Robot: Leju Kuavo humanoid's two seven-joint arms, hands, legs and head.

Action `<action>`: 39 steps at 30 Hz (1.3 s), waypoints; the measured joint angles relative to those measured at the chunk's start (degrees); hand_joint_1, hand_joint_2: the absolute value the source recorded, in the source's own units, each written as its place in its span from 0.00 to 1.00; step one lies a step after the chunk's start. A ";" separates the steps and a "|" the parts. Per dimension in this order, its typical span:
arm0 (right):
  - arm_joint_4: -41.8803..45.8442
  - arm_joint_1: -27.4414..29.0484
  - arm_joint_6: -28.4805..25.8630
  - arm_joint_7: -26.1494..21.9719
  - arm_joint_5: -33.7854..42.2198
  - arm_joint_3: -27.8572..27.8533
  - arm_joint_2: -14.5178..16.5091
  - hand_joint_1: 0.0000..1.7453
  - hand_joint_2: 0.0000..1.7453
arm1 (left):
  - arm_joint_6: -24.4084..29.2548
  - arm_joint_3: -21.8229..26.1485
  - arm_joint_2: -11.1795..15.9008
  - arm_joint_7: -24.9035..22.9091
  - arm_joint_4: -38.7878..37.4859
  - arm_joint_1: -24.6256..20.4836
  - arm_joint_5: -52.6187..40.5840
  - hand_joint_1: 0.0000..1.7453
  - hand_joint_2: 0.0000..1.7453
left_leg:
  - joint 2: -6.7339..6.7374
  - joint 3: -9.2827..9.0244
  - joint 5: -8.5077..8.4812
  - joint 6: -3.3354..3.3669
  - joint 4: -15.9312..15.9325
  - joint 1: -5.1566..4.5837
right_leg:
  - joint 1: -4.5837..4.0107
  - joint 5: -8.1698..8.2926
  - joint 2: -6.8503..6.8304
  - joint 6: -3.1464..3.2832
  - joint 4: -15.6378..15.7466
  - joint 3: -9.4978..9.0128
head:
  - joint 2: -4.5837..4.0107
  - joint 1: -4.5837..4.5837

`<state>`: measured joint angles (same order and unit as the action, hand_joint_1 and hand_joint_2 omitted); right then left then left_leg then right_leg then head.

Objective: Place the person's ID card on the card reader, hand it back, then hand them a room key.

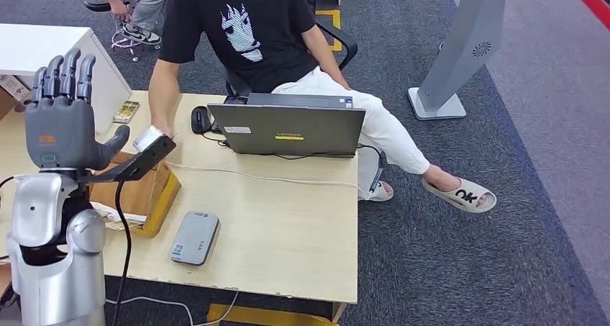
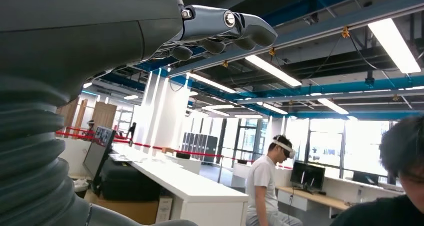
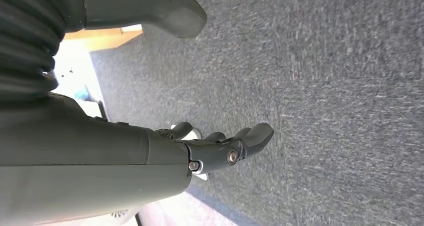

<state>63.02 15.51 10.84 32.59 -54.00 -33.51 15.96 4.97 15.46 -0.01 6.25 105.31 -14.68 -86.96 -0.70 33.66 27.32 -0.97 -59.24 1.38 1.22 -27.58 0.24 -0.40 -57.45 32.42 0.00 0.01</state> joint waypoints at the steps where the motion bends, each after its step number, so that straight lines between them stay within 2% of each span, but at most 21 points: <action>1: 0.19 0.25 -0.21 0.35 0.59 0.38 0.00 0.00 1.00 | 0.00 0.11 -0.13 0.33 1.68 2.46 -0.13 0.00 1.00 | 0.02 0.00 0.03 0.00 0.00 -0.01 | 0.01 -0.02 0.01 -0.01 0.00 0.00 | 0.00 0.01; 5: 0.87 1.15 -0.68 0.96 1.76 1.06 0.02 0.00 1.00 | -1.40 0.19 -0.46 -0.06 7.51 12.48 -0.37 0.00 1.00 | 0.02 0.02 0.14 0.00 0.01 -0.02 | 0.03 -0.16 0.01 -0.07 0.00 0.03 | 0.00 0.01; 8: 1.22 1.42 -0.72 0.98 1.94 1.25 0.02 0.00 1.00 | -1.68 0.19 -0.60 -0.11 10.31 16.72 0.11 0.00 1.00 | -0.05 0.05 0.16 0.01 0.01 -0.02 | 0.03 -0.18 -0.10 -0.10 0.01 0.02 | 0.00 0.01; 20: 1.66 1.53 -0.72 0.97 2.01 1.84 0.04 0.00 1.00 | -2.28 0.25 -0.61 -0.85 13.44 19.97 0.03 0.00 1.00 | -0.06 0.00 0.14 0.03 0.00 -0.02 | 0.03 -0.16 -0.11 -0.11 0.00 -0.07 | 0.00 0.01; 24: 1.66 1.62 -0.78 0.56 2.28 1.84 0.04 0.00 1.00 | -2.41 1.04 -0.62 -1.65 15.33 22.92 -0.34 0.00 1.00 | -0.05 -0.01 0.16 0.03 0.00 -0.02 | 0.03 -0.17 -0.08 -0.11 0.00 -0.06 | 0.00 0.00; 30: 1.73 1.67 -0.60 -0.25 1.97 1.77 0.04 0.00 1.00 | -10.49 2.79 -0.58 -1.55 17.44 27.63 -2.45 0.00 1.00 | -0.06 0.01 0.20 0.04 0.01 -0.02 | 0.03 -0.19 -0.09 -0.11 0.01 -0.05 | 0.00 0.01; 34: 1.81 1.62 0.26 -0.82 0.68 0.95 0.04 0.00 1.00 | -16.34 3.02 0.72 -7.08 17.74 32.01 -2.90 0.00 1.00 | -0.04 0.00 0.22 0.05 0.01 -0.02 | 0.03 -0.20 -0.09 -0.11 0.01 -0.04 | 0.00 0.02; 39: 1.81 1.45 1.26 -1.08 -0.67 -0.48 0.04 0.00 1.00 | -17.60 3.82 3.38 -12.60 17.27 35.10 -2.99 0.00 1.00 | -0.09 0.01 0.21 0.05 0.01 -0.02 | 0.03 -0.21 -0.16 -0.11 0.01 -0.07 | 0.00 0.01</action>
<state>64.83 16.97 12.10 31.51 -54.66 -33.99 16.00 -12.63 19.28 3.36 -6.35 122.58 20.42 -89.96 -0.79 33.67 27.53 -0.92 -59.23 1.36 1.25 -27.78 0.08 -0.52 -57.44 32.35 0.00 0.02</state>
